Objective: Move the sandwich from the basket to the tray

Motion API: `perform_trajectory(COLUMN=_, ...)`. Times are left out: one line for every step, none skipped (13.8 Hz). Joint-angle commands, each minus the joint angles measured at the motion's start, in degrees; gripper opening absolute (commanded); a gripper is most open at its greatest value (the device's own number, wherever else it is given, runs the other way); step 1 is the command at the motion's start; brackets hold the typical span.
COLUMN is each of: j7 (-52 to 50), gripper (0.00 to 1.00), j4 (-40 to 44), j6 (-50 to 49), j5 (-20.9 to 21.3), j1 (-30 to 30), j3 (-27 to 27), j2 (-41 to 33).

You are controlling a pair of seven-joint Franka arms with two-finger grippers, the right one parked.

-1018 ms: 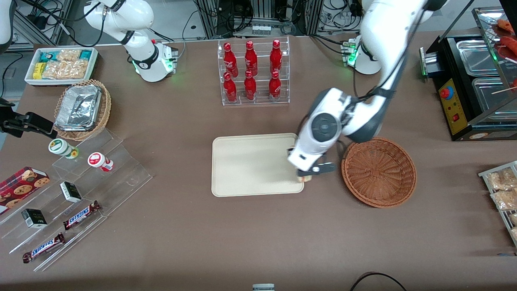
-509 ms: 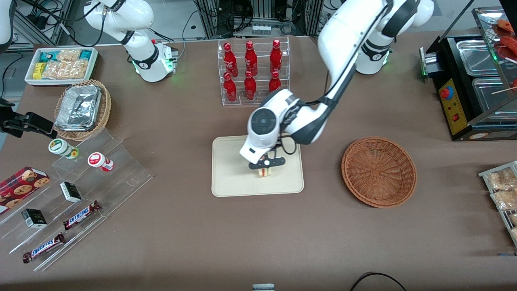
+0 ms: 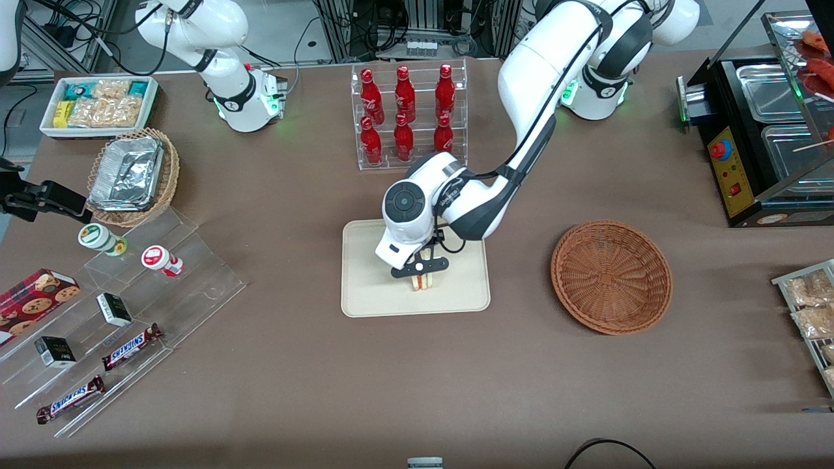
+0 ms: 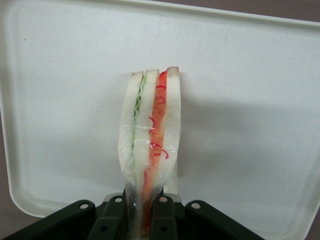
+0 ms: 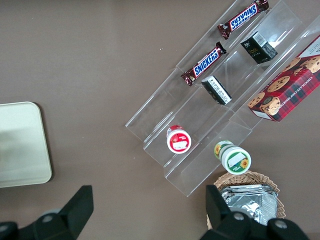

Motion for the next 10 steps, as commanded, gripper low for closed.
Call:
perform_trajectory(j7=-2.5, gripper=0.18, j4=2.9, j6=-1.3, j5=1.2, j1=-1.4, j3=0.8, j2=1.6)
perform_trajectory(j7=-2.5, gripper=0.66, j4=2.9, j6=-1.2, j5=1.2, j1=-1.4, j3=0.8, j2=1.6)
perform_trajectory(j7=-2.6, gripper=1.00, j4=2.8, j6=-1.1, j5=1.1, j1=-1.4, j3=0.7, j2=1.5)
perform_trajectory(j7=-3.5, gripper=1.00, j4=2.7, j6=-1.1, j5=1.0, j1=-1.4, j3=0.7, j2=1.4)
perform_trajectory(j7=-4.0, gripper=1.00, j4=2.7, j6=-1.1, j5=1.0, j1=-1.4, j3=0.6, j2=1.2)
perform_trajectory(j7=-4.1, gripper=1.00, j4=2.8, j6=-1.1, j5=1.0, j1=-1.4, j3=0.6, j2=0.9)
perform_trajectory(j7=-4.4, gripper=1.00, j4=2.8, j6=-1.2, j5=0.6, j1=-1.3, j3=0.6, j2=0.5)
perform_trajectory(j7=-4.1, gripper=1.00, j4=2.8, j6=-1.6, j5=0.6, j1=-1.1, j3=0.6, j2=-0.2)
perform_trajectory(j7=-3.7, gripper=1.00, j4=2.8, j6=-1.8, j5=0.9, j1=-1.0, j3=0.6, j2=-1.3)
perform_trajectory(j7=-3.7, gripper=1.00, j4=2.7, j6=-2.6, j5=1.1, j1=-1.4, j3=0.6, j2=-2.8)
